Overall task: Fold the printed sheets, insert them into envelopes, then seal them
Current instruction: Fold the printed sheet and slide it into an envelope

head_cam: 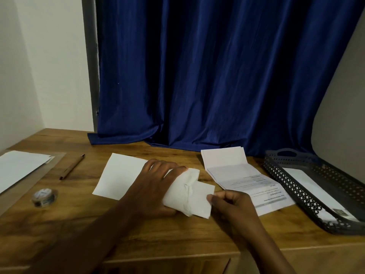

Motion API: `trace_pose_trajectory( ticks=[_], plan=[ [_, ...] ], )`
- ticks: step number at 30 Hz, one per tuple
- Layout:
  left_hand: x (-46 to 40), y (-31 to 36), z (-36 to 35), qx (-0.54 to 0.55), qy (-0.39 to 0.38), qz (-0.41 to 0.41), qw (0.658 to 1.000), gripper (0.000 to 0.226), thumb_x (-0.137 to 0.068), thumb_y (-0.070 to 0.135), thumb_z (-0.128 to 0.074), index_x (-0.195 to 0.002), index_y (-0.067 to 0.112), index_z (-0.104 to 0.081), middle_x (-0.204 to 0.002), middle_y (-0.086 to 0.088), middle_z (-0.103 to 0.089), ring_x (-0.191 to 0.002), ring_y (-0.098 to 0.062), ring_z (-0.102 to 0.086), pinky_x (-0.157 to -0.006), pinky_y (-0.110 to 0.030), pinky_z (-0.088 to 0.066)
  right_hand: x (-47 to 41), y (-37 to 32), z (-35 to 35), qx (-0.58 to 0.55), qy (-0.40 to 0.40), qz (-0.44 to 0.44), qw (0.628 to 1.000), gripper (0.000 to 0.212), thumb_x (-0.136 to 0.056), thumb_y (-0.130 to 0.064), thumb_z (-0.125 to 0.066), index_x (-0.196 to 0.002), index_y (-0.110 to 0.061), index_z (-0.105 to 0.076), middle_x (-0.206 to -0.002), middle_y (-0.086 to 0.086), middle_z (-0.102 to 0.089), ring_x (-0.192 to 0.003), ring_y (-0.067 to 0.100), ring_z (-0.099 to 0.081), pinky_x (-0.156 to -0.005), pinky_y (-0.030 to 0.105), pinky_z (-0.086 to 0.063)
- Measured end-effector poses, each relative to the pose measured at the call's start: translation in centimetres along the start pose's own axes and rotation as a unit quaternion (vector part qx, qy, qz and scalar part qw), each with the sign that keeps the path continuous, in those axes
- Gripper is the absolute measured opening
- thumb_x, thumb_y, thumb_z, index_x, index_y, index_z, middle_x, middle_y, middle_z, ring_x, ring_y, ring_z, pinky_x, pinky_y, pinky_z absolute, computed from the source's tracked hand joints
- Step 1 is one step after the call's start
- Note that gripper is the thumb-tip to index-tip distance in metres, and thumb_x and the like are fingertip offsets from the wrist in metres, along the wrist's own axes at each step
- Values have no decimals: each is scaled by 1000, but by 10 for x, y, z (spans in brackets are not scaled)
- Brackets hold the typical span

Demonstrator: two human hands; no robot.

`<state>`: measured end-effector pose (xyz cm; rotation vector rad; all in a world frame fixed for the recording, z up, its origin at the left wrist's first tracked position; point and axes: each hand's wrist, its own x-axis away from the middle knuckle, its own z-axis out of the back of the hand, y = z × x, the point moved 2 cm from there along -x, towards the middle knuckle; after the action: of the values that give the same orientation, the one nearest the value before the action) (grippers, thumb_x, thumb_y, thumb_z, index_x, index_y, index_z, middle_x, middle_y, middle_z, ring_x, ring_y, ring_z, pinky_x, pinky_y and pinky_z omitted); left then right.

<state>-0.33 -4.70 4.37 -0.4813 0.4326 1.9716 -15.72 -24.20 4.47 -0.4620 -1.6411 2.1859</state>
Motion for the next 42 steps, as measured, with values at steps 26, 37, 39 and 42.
trace_pose_trajectory(
  ticks=[26, 37, 39, 42],
  plan=[
    [-1, -11, -11, 19, -21, 6, 1000, 117, -62, 90, -63, -157, 38, -20, -161, 13, -28, -146, -9, -27, -123, -47, -20, -44, 12, -50, -50, -1, 85, 995, 16, -93, -19, -69, -87, -27, -82, -87, 3, -79, -84, 29, -74, -76, 43, -61],
    [9, -16, -32, -27, -294, 53, 954, 84, -91, 83, -16, -159, 42, 11, -168, 11, 18, -154, -10, 19, -124, -46, 14, -35, 28, -50, 193, 69, 187, 961, 46, -96, -64, -40, -141, -54, -39, -135, -50, -37, -126, -26, -33, -107, 15, -32],
    [8, -15, -32, -34, -292, 47, 955, 82, -93, 80, -16, -160, 39, 11, -168, 10, 17, -154, -11, 18, -125, -46, 13, -32, 27, -61, 307, -14, 236, 922, 63, -96, -72, -27, -154, -49, -17, -150, -47, -12, -137, -28, -2, -113, 13, -11],
    [9, -17, -33, -56, -290, 37, 955, 81, -97, 73, -24, -161, 33, 7, -169, 7, 14, -154, -11, 17, -126, -45, 11, -31, 32, -70, 427, -110, 240, 865, 72, -97, -71, -18, -160, -35, -12, -166, -20, -12, -146, -9, 5, -124, 31, 1]
  ],
)
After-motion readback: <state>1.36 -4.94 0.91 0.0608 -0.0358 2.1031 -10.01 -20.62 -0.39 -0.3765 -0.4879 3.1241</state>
